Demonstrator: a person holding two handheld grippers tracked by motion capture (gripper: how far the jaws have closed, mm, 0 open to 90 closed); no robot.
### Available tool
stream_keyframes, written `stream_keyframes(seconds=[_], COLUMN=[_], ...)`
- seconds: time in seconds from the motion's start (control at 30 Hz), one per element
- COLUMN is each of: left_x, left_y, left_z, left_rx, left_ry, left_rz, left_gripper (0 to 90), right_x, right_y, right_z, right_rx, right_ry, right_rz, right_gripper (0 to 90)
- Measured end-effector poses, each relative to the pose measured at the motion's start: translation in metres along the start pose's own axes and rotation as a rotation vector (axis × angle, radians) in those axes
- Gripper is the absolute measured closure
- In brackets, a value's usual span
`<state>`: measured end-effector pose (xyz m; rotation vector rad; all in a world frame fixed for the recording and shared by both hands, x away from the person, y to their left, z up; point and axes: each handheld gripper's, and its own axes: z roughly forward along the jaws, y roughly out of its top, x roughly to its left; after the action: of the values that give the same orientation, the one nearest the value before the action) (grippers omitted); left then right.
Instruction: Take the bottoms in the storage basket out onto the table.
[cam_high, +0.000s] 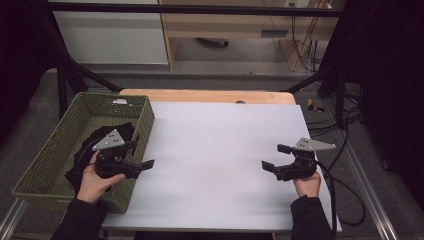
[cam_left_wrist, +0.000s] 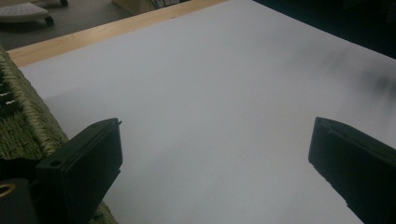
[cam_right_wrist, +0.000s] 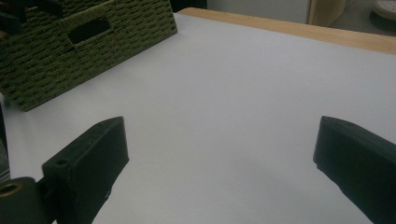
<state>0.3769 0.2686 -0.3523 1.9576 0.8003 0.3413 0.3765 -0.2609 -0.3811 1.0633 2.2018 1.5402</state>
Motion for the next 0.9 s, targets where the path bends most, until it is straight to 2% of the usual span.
stream_keyframes(seconds=[0.53, 0.9], left_x=[0.0005, 0.0036], left_y=[0.0029, 0.0046], left_z=[-0.0033, -0.008], left_rx=[0.01, 0.022], left_ry=[-0.001, 0.021], left_rz=[-0.001, -0.008], left_gripper=[2.8, 2.8], right_x=[0.0001, 0.0], right_y=[-0.0001, -0.0001], right_z=[0.0005, 0.0003], right_rx=[0.004, 0.005], right_ry=[0.001, -0.001], right_rz=[-0.003, -0.001], right_gripper=[3.6, 3.6])
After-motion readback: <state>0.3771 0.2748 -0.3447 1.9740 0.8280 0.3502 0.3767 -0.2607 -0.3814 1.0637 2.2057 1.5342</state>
